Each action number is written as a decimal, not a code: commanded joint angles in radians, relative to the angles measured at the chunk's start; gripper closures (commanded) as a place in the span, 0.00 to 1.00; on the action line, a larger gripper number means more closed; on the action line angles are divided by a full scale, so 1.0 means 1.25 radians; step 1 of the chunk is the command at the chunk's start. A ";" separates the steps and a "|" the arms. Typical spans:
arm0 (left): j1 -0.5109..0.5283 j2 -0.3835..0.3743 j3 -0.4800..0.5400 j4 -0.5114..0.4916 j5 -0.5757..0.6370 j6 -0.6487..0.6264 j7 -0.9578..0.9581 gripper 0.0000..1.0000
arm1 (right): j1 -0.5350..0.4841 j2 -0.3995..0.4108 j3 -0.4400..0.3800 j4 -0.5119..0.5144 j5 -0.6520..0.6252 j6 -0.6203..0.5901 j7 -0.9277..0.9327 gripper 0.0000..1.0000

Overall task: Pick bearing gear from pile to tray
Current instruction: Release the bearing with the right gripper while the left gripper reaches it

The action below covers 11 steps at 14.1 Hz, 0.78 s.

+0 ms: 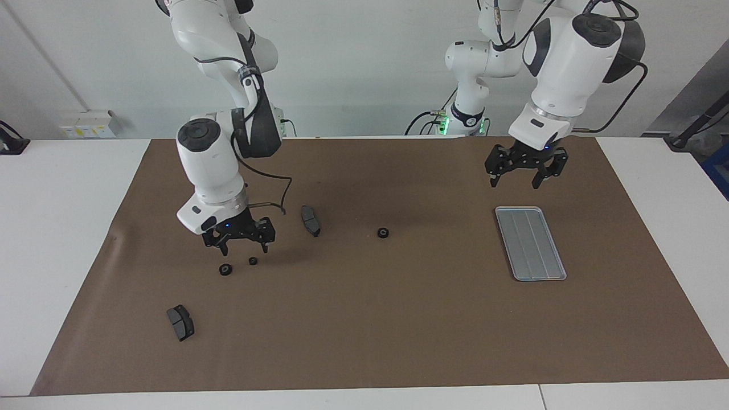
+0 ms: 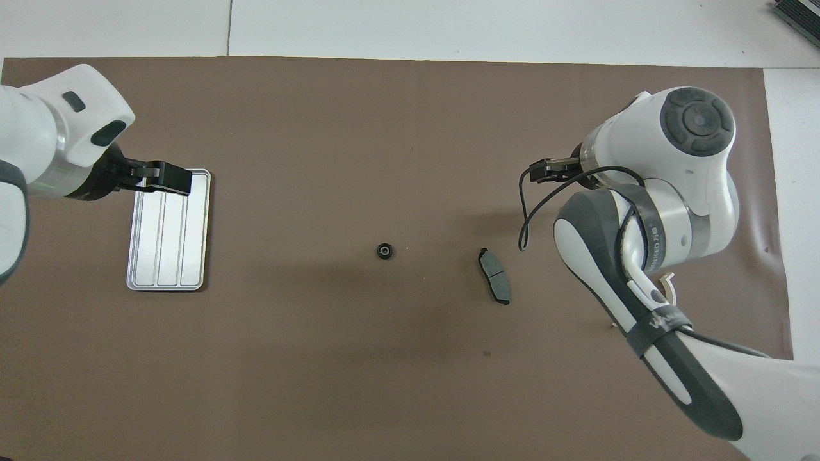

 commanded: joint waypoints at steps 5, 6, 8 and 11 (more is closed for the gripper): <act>-0.141 0.094 0.014 0.000 -0.011 0.105 -0.177 0.00 | -0.084 0.014 0.015 -0.140 -0.004 0.159 -0.125 0.00; -0.149 0.104 0.014 -0.002 -0.009 0.131 -0.206 0.00 | -0.084 0.018 0.015 -0.153 0.000 0.177 -0.125 0.00; -0.178 0.134 0.014 -0.001 -0.010 0.150 -0.238 0.00 | -0.089 0.030 0.015 -0.158 0.001 0.186 -0.127 0.00; -0.237 0.208 0.017 0.005 -0.003 0.181 -0.297 0.00 | -0.112 0.036 0.016 -0.176 0.001 0.193 -0.178 0.00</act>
